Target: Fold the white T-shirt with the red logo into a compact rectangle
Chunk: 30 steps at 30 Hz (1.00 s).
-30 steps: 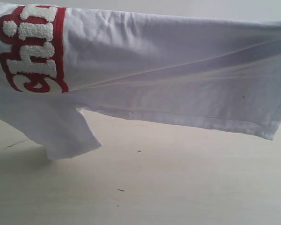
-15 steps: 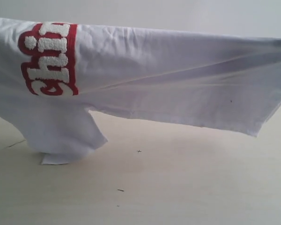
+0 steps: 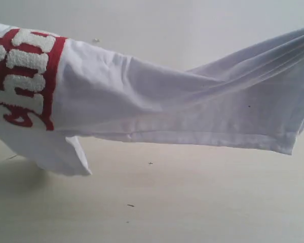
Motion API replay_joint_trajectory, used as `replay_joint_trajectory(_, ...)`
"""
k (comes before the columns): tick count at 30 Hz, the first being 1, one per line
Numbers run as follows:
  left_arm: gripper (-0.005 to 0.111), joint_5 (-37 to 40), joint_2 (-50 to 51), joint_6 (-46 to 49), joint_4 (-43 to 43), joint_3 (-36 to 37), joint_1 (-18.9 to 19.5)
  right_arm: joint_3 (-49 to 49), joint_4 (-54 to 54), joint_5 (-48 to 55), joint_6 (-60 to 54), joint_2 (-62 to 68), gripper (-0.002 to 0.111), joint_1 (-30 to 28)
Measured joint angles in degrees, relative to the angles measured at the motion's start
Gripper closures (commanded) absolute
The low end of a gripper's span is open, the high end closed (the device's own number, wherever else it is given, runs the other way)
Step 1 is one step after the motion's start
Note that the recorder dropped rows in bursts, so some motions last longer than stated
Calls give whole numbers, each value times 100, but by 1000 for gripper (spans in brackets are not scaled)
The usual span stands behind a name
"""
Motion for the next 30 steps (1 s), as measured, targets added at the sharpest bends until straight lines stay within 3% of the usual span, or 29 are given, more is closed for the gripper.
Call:
replay_joint_trajectory(5,107,607,-151,-44,-60,165,-31,874,11,52,81,-284,108,0)
replay_joint_trajectory(11,107,516,1318,429,-44,375,-31,1123,-753,24,400,799,108,0)
replay_joint_trajectory(14,107,-277,2243,498,-2,379,-31,1123,-871,-737,406,1668,108,0)
replay_joint_trajectory(16,107,-1526,2874,505,19,379,-31,1063,-1047,-1916,406,2283,108,0)
replay_joint_trajectory(22,103,-3668,4030,505,19,379,-31,1052,-1140,-4310,406,3210,107,0)
replay_joint_trajectory(25,88,-4427,4482,505,19,389,-31,1052,-1140,-5222,416,3608,96,0)
replay_joint_trajectory(30,50,-5570,4935,511,63,402,-31,1052,-1162,-6329,429,3971,71,0)
